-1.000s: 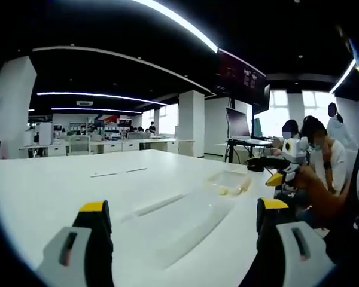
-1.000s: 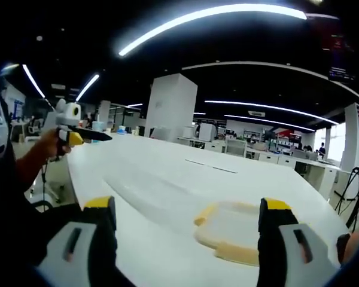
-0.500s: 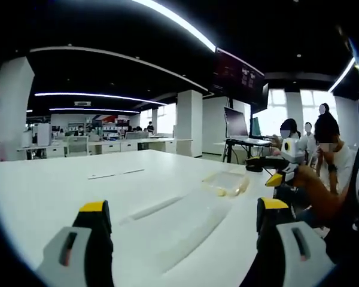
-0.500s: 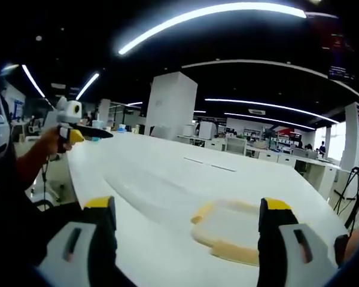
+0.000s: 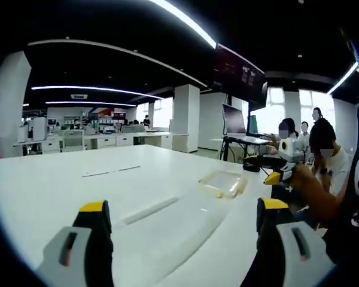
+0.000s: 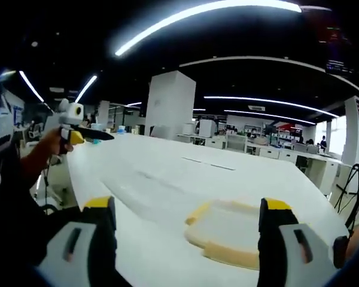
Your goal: Snap each plastic latch of the storage box into its locked position after aligning the lid with the box until every specified latch is closed and the lid sits flush.
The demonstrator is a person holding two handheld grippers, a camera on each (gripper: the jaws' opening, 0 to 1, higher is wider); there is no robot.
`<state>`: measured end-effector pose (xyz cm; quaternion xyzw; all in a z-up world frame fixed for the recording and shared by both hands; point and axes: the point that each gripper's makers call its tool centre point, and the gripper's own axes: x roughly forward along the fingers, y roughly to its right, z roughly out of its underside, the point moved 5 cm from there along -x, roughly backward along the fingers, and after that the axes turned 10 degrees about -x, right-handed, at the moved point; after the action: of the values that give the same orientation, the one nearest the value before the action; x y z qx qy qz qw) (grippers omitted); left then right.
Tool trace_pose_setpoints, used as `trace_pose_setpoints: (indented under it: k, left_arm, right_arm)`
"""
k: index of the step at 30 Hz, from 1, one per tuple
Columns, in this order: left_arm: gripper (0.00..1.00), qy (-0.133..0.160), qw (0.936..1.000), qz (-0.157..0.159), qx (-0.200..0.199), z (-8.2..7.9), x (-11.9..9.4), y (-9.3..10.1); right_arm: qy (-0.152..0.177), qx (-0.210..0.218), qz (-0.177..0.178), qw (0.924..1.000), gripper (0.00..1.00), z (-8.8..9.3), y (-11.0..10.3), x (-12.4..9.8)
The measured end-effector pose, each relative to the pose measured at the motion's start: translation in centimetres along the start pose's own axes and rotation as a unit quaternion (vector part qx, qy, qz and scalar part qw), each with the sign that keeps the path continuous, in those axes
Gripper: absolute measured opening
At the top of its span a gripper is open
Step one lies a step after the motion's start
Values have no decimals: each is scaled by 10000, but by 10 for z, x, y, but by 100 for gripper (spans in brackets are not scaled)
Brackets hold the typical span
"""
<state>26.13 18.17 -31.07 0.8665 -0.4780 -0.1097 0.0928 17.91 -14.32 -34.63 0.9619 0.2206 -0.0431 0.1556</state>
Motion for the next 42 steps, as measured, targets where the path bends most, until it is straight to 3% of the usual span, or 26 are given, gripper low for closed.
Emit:
trace_pose_setpoints:
  k: [8,29,42]
  left_arm:
    - [100,-35,10000,67,51,-6,9,-12]
    - [100,-174,9986,425,259,-18,55,3]
    - [100,-277,9982,490,228,-15,61,10]
  right_arm:
    - [-196,-80,44,9998,99,7,5,5]
    - [-325,-142,122,9993,98,12,33,-8]
    - [-368,-189,87,9991,98,11,39,-6]
